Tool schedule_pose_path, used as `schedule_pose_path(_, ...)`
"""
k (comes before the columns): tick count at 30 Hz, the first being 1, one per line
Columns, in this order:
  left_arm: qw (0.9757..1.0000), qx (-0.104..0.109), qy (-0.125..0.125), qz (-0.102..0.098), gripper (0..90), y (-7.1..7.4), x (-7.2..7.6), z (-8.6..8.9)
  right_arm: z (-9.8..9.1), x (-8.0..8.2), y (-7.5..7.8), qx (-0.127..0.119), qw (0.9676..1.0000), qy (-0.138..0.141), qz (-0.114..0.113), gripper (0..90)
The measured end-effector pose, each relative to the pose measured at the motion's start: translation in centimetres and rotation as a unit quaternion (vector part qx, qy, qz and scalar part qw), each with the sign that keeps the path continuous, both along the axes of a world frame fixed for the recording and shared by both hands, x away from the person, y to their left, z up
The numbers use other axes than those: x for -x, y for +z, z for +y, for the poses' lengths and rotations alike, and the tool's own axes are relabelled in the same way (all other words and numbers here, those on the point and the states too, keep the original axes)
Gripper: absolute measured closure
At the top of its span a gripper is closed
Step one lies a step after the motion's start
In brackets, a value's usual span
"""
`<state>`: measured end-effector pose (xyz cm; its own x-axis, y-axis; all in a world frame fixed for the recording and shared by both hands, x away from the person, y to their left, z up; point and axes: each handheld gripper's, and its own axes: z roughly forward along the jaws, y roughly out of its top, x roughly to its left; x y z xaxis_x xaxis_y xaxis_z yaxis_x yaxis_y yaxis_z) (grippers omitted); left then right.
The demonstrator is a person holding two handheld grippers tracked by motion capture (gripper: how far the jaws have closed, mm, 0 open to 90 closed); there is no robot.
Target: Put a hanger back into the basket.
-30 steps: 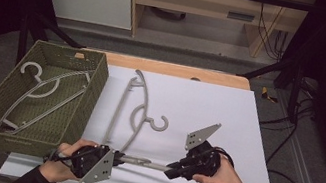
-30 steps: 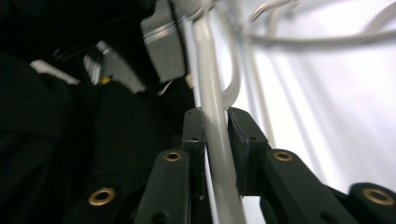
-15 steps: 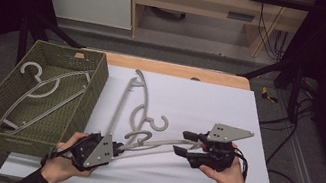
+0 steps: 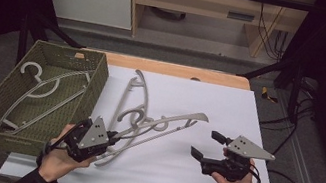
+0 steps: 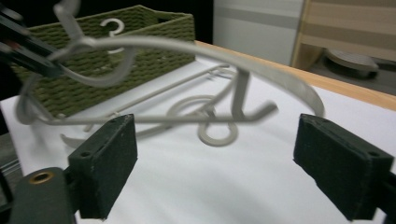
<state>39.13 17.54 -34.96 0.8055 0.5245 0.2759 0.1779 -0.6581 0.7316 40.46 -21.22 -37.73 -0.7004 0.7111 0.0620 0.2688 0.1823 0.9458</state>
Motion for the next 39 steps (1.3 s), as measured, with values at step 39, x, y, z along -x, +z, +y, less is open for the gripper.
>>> schedule_pose_path(39, 0.9923, 0.041, 0.113, -0.028, 80.3, 12.0, -5.9, 12.4, -2.9, 0.7, -1.3, -0.009, 0.9977, -0.065, 0.013, 5.8)
